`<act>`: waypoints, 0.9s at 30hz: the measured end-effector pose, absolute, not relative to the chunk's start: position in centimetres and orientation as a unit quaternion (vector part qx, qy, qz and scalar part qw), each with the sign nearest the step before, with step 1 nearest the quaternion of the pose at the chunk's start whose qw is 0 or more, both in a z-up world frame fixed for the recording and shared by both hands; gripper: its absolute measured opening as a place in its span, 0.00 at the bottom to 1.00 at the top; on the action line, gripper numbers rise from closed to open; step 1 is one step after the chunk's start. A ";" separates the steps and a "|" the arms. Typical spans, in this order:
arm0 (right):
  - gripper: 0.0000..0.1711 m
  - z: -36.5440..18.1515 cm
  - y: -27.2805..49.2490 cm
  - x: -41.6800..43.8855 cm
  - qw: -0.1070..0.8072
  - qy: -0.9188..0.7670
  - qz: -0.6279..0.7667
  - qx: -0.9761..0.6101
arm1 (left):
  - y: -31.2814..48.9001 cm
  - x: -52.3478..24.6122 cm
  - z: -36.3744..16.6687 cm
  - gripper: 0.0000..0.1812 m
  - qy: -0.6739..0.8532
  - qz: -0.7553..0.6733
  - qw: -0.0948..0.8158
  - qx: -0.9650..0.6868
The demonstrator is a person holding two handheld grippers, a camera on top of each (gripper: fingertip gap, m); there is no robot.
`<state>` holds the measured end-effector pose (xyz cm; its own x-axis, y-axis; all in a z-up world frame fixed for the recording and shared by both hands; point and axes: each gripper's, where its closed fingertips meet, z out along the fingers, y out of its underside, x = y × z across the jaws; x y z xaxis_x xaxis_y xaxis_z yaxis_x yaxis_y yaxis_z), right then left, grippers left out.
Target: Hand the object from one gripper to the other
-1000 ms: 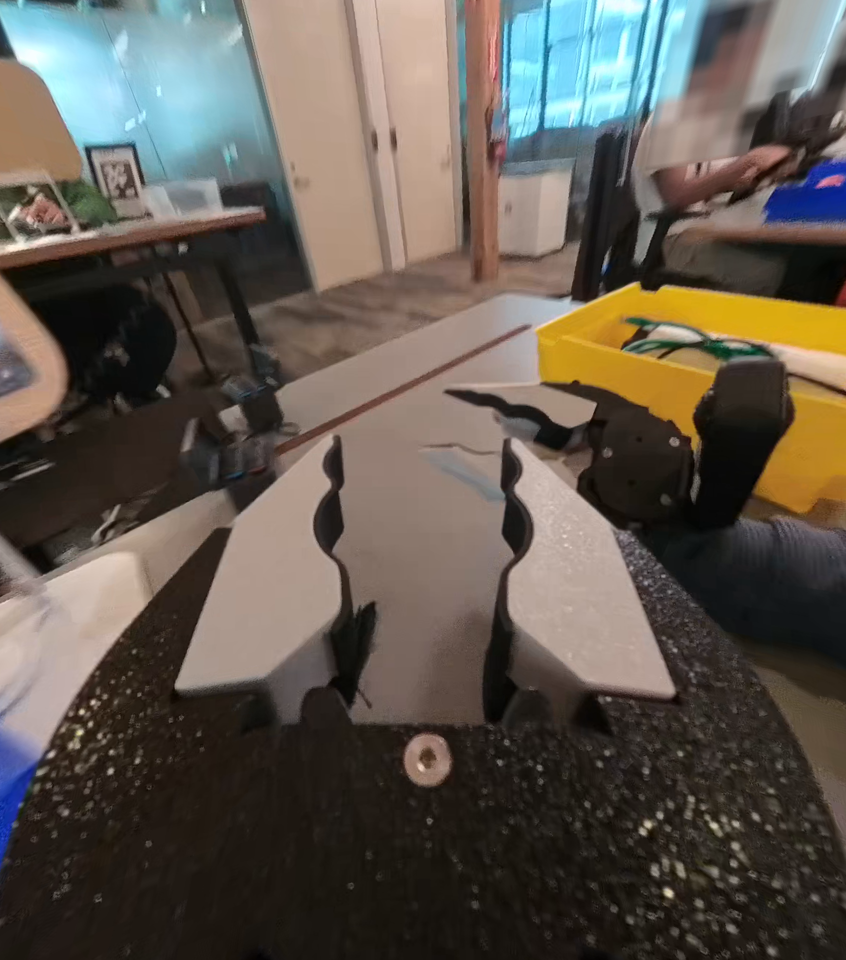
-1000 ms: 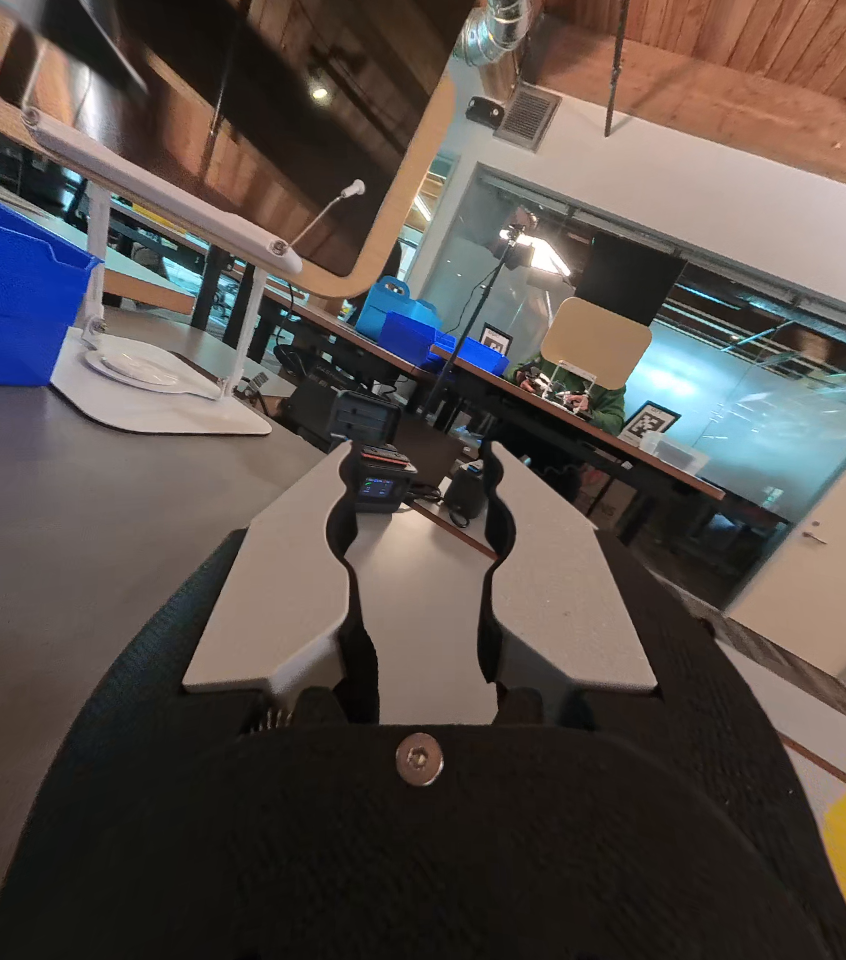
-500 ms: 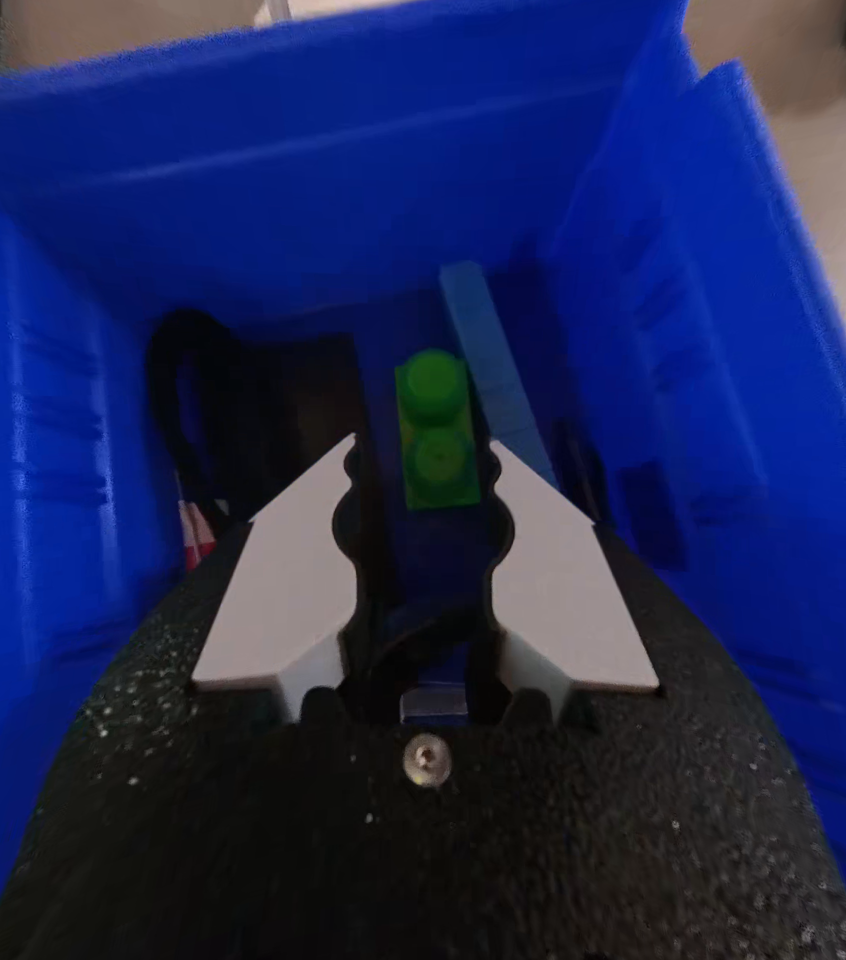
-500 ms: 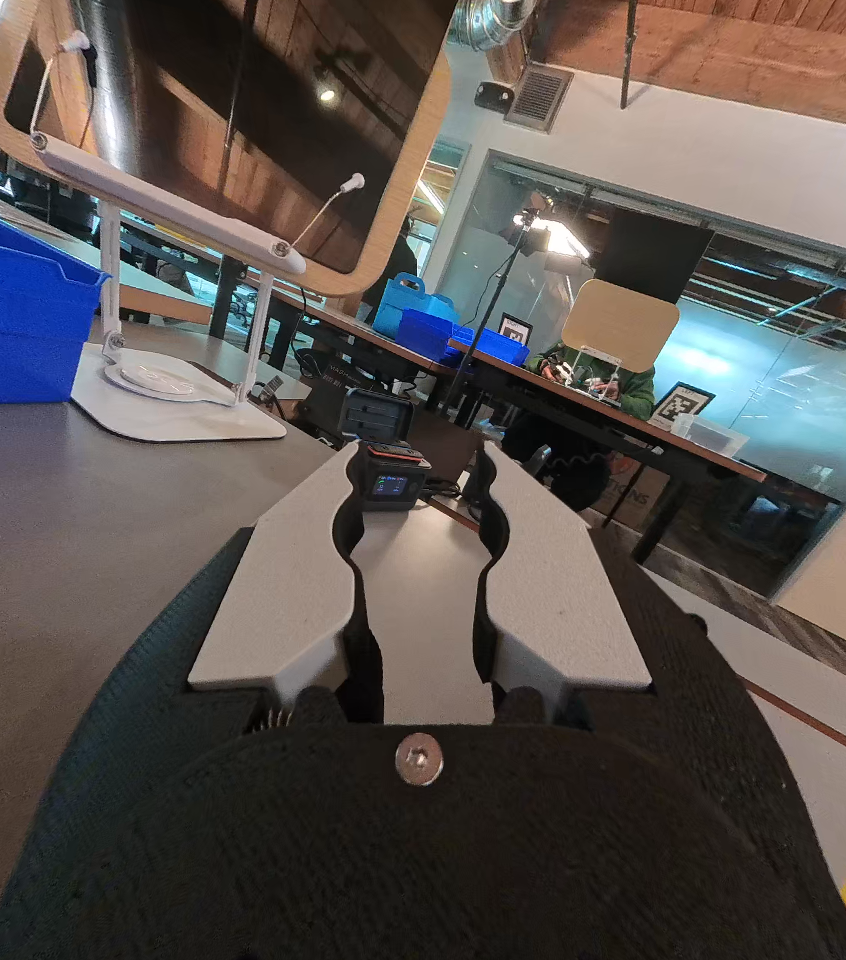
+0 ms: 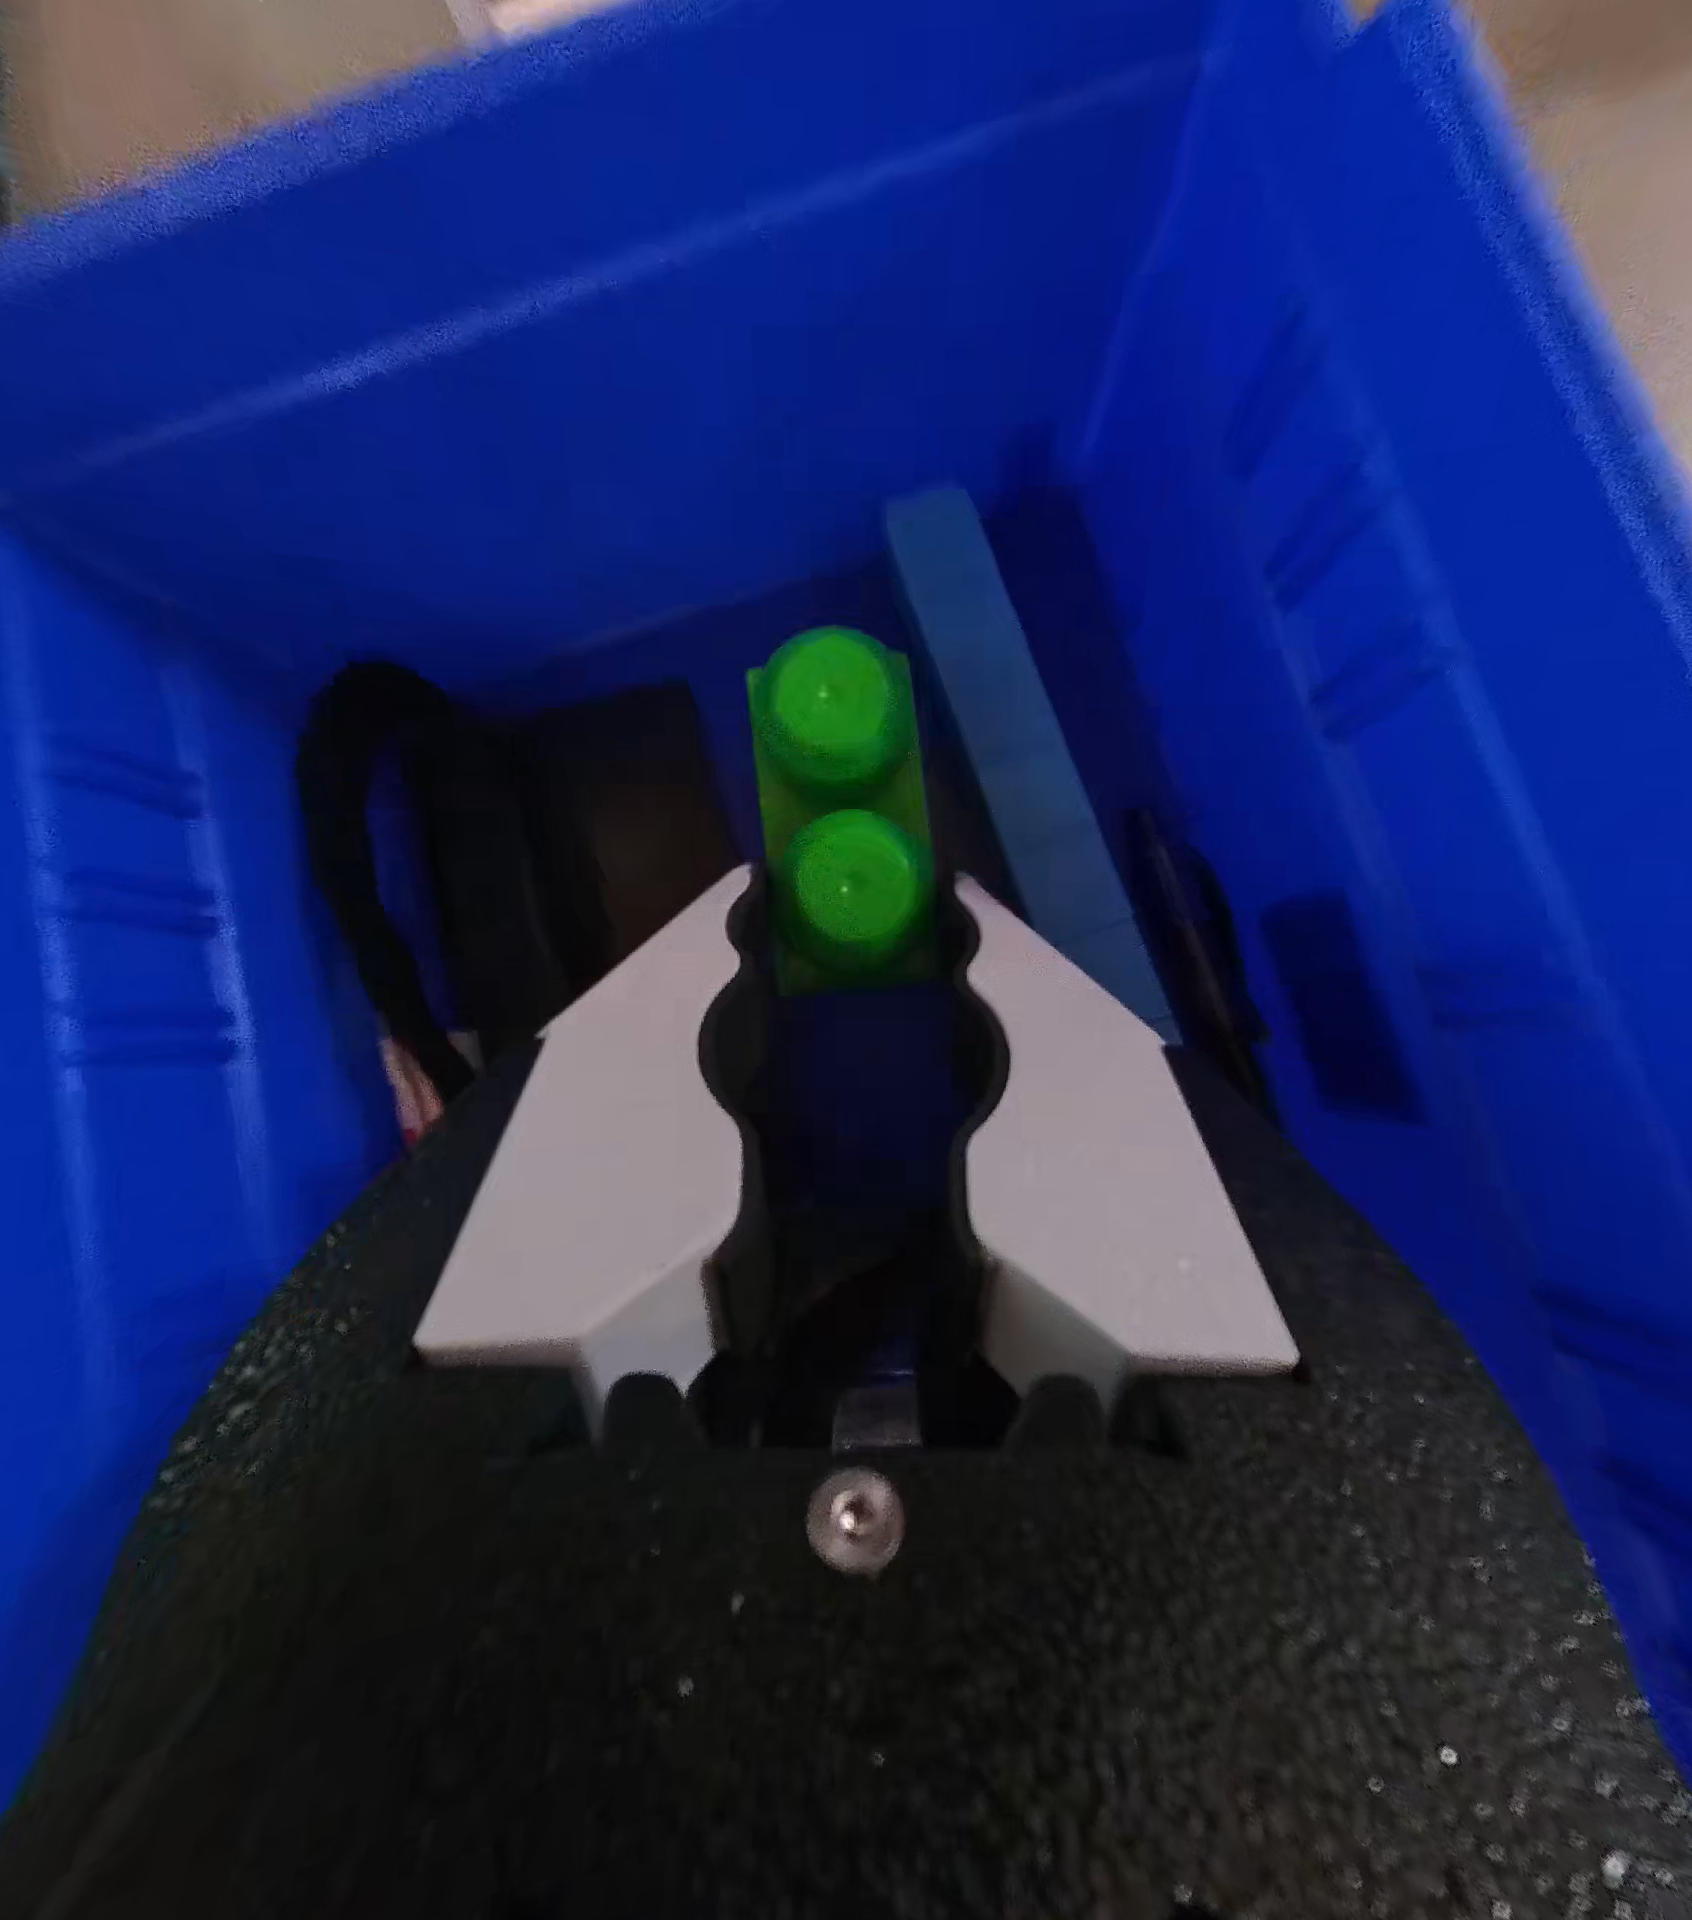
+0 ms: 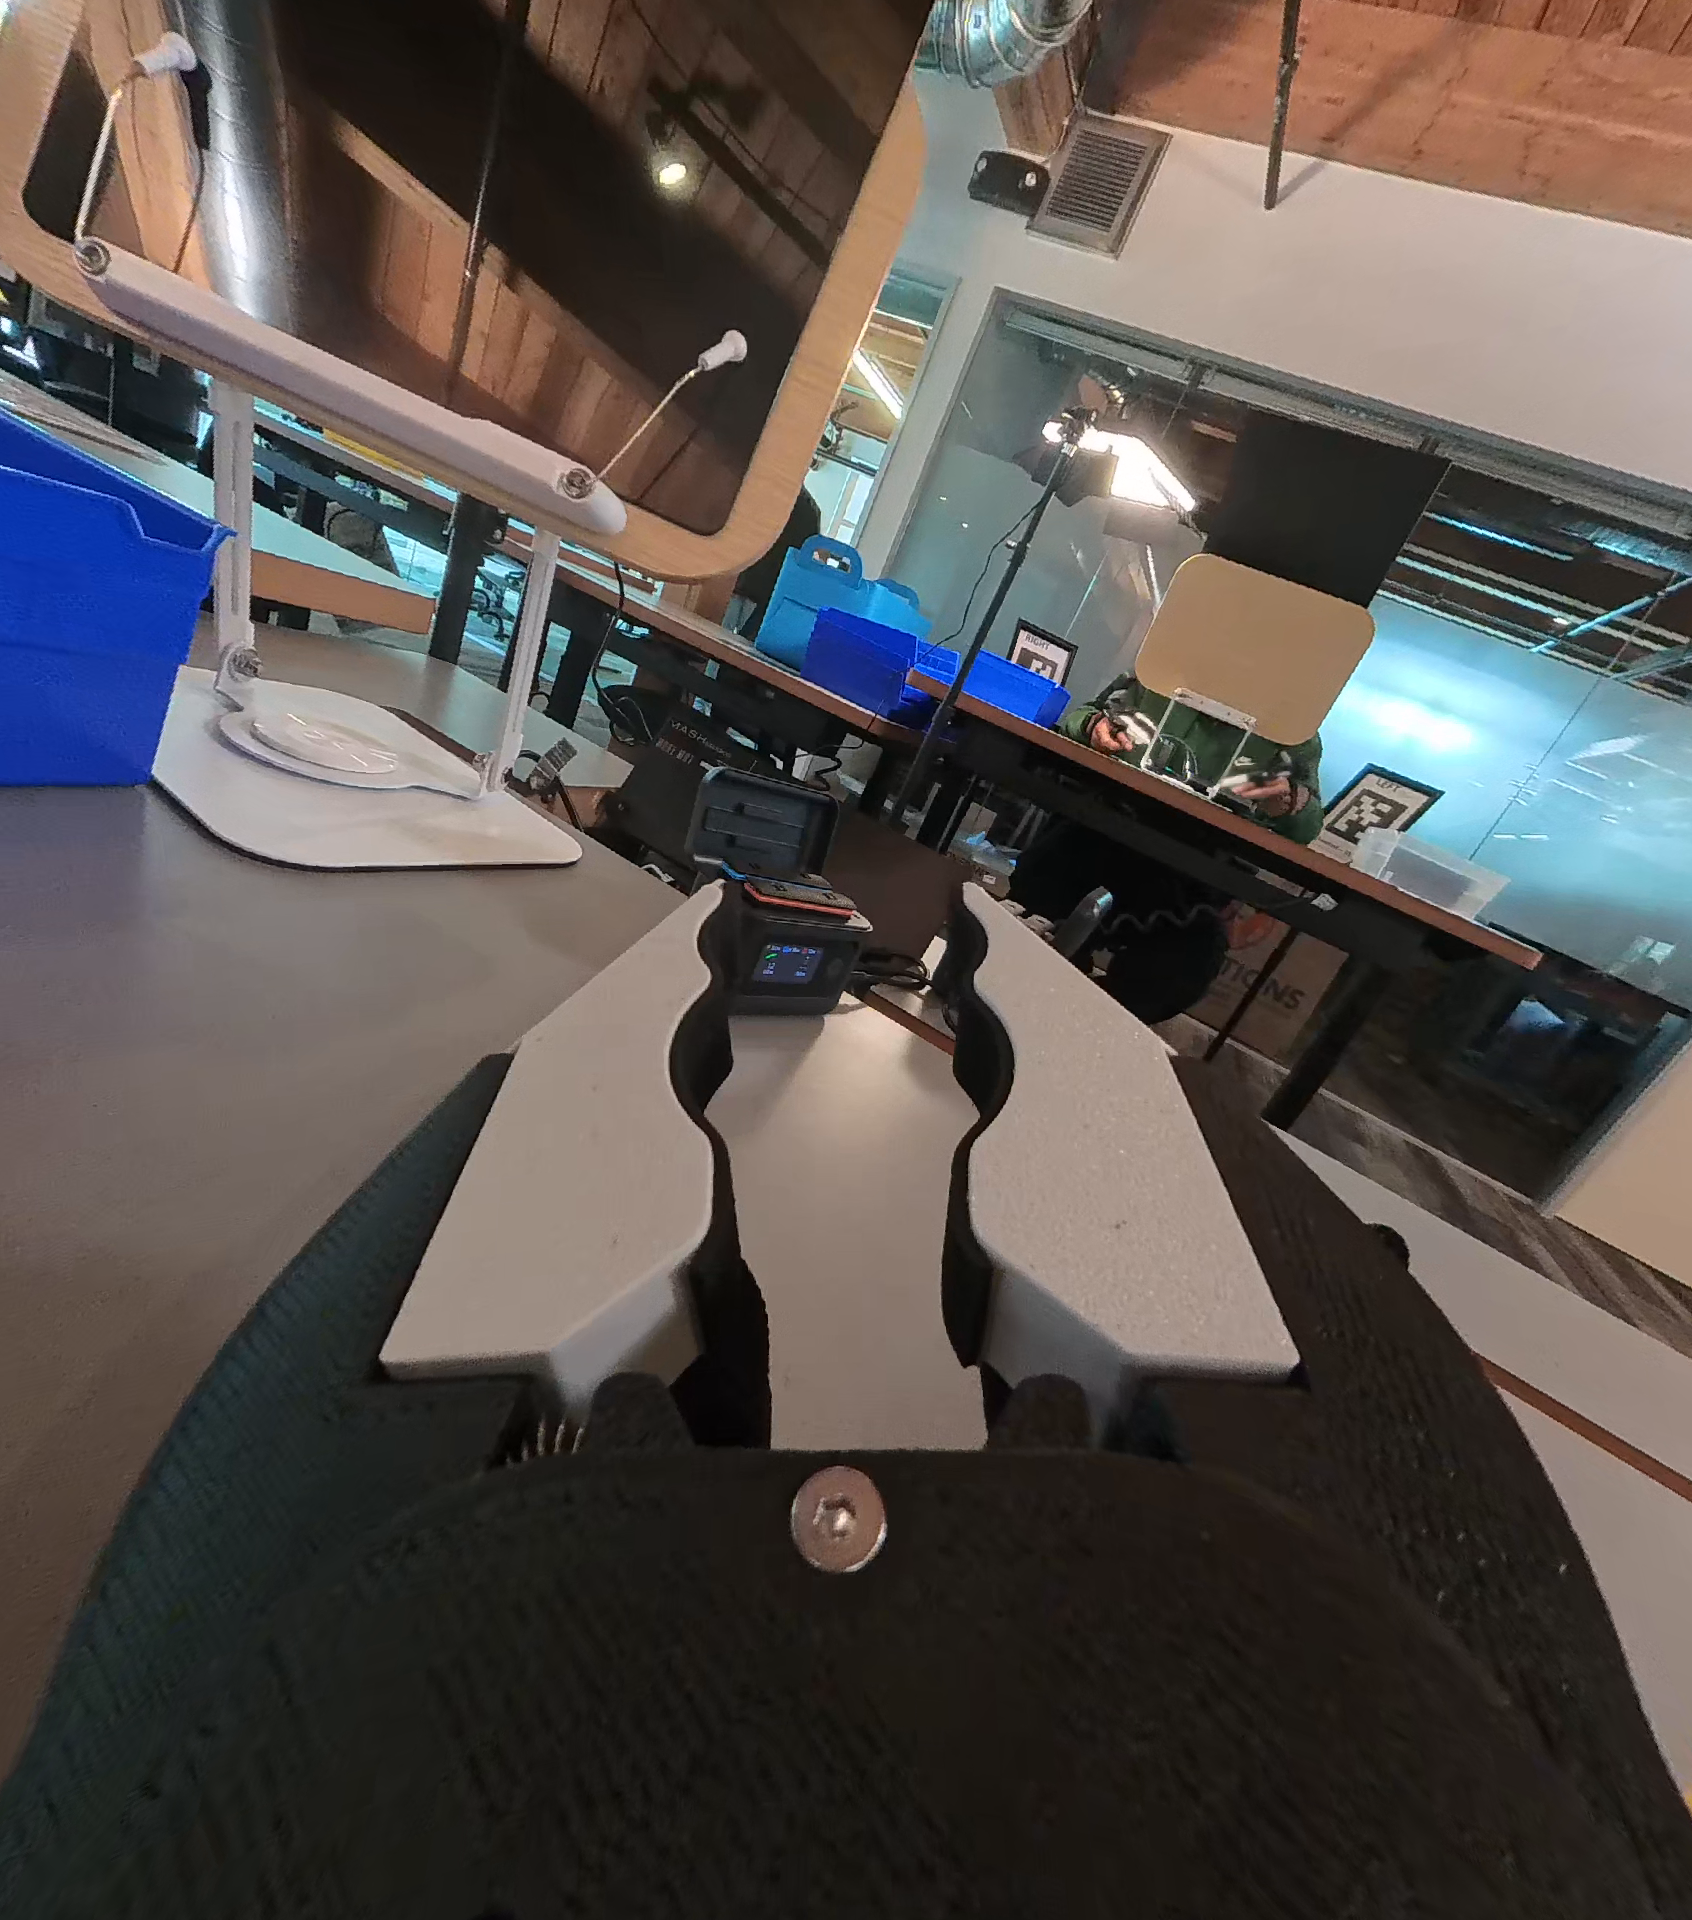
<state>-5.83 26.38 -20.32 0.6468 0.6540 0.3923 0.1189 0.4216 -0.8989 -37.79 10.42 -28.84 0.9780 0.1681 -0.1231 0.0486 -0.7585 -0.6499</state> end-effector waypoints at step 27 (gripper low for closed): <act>0.24 -18.8 14.7 -4.1 0.812 -0.543 -0.160 -0.145 | 12.8 -2.8 -19.4 0.17 0.085 -0.510 0.411 -0.751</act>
<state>-4.06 14.73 -18.79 0.3600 -0.1024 0.9273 0.4168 0.9069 -0.0616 -2.82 12.84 -19.41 0.4660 -0.5470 0.6955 0.2909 -0.6476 -0.7042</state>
